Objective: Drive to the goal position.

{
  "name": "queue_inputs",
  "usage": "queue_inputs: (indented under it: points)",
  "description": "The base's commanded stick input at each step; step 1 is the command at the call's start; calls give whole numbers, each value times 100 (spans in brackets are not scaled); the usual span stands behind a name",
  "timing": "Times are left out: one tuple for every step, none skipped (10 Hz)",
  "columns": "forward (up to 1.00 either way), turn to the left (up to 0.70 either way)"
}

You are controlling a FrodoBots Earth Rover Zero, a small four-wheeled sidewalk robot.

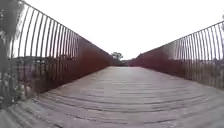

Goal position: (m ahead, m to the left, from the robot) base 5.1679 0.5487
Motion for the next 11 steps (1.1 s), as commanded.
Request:
queue_inputs:
  points:
    - [100, 0]
    - [100, 0]
    - [100, -14]
    - [100, -28]
    - [100, -40]
    - [100, -40]
    - [100, -40]
    - [100, -40]
    - [100, -40]
    - [100, -40]
    - [100, -40]
